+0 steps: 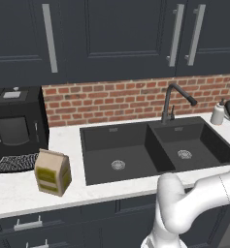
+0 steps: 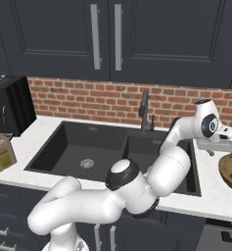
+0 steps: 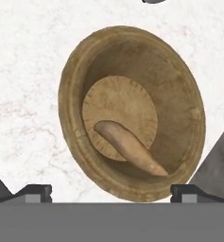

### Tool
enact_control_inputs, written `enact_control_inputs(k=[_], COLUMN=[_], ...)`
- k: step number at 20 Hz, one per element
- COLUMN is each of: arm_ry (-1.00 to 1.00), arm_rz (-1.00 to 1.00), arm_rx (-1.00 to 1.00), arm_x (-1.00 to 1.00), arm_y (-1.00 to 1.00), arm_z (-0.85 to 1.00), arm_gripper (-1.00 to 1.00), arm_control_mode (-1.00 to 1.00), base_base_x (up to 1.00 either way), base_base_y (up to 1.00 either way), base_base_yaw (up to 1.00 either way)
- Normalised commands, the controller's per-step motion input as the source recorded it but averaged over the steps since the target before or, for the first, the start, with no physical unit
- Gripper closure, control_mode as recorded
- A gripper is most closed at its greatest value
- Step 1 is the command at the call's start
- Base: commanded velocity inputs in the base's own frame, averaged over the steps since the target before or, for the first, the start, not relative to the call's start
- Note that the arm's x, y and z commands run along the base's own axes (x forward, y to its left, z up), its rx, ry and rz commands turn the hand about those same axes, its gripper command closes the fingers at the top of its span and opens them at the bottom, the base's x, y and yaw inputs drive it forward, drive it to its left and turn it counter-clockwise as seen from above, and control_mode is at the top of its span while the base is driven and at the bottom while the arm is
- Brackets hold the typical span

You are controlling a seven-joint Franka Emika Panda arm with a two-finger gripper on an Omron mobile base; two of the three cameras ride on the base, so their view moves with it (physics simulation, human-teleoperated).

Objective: Pick the sweet potato from the sink and place it in the bowl. Then pick the bowl and place it in the microwave. Then close the microwave door and press the start button.

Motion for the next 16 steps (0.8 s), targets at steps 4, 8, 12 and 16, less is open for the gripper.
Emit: enact_control_inputs(k=[4, 8, 12, 16], arm_ry=[0.04, 0.02, 0.02, 0.04], arm_rz=[0.03, 0.04, 0.05, 0.05], arm_rx=[0.0, 0.0, 0.0, 0.0], arm_x=[0.0, 0.0, 0.0, 0.0], arm_y=[0.0, -0.05, -0.05, -0.01], arm_z=[-0.01, -0.1, -0.18, -0.25], arm_gripper=[-1.0, -1.0, -1.0, -1.0], arm_control_mode=[-1.0, -1.0, -1.0, -1.0], base_base_x=[0.0, 0.0, 0.0, 0.0], base_base_y=[0.0, 0.0, 0.0, 0.0], base_base_yaw=[0.0, 0.0, 0.0, 0.0])
